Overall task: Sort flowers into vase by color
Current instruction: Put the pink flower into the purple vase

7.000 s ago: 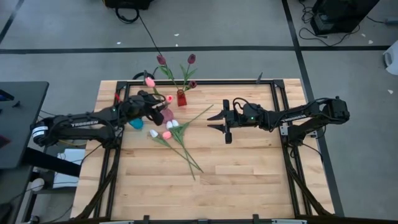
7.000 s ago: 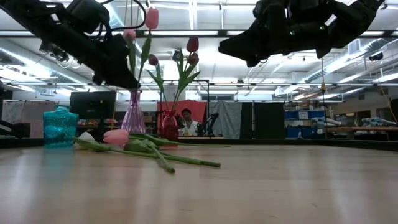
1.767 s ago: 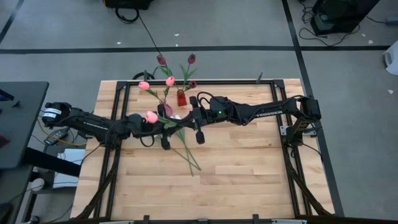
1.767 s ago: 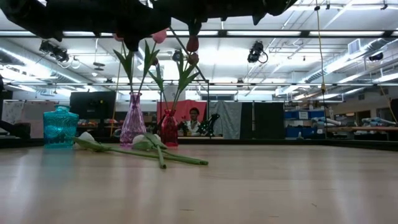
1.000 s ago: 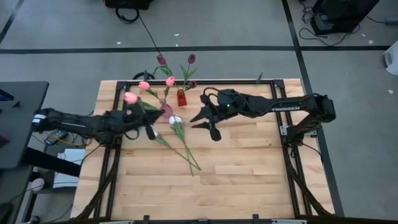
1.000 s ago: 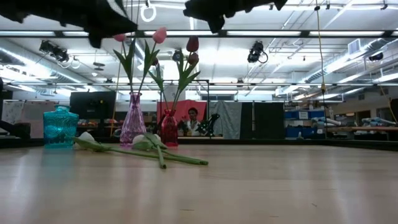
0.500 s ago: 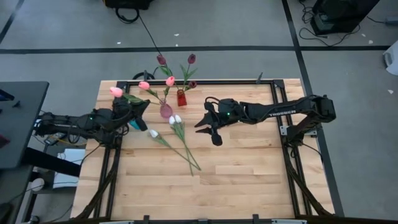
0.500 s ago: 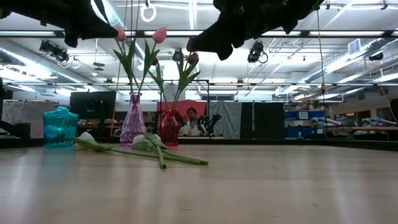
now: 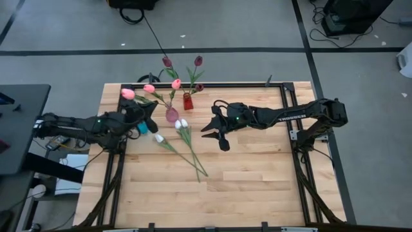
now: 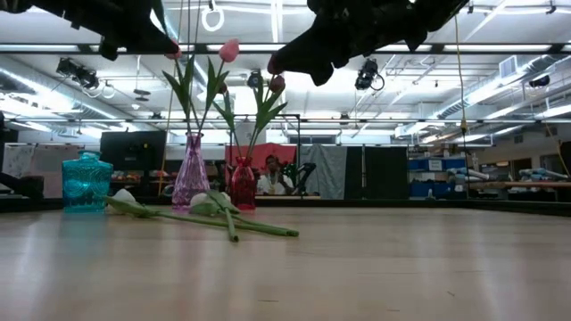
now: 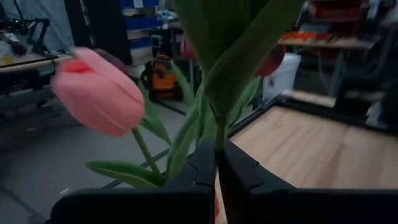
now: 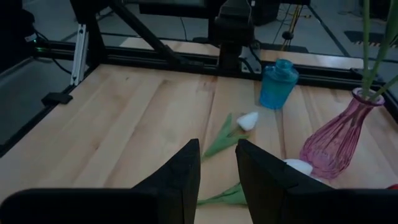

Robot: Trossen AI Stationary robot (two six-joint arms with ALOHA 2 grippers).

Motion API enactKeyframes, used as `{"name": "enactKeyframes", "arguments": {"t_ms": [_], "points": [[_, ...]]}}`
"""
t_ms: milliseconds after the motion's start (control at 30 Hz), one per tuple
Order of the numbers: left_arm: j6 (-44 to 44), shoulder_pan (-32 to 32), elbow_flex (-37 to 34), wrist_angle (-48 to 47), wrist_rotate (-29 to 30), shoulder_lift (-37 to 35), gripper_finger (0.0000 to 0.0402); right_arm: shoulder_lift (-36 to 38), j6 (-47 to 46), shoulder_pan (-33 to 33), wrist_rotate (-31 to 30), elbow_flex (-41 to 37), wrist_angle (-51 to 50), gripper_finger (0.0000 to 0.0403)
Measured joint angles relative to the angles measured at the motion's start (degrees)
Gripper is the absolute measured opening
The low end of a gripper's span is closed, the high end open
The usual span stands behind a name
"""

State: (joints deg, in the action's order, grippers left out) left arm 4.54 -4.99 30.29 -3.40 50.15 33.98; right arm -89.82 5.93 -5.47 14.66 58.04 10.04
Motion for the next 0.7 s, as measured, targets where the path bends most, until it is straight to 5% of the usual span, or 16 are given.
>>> {"name": "enactKeyframes", "arguments": {"t_ms": [200, 700], "points": [[0.01, 0.01, 0.50, -0.09, 4.13, 5.20, 0.0011, 0.00, -0.38, 0.62, 0.24, 0.00, -0.22, 0.0117], [5.38, 0.00, 10.03, -13.01, 0.13, 5.74, 0.0011, 0.00, -0.31, 0.76, 0.24, 0.00, -0.24, 0.0117]]}}
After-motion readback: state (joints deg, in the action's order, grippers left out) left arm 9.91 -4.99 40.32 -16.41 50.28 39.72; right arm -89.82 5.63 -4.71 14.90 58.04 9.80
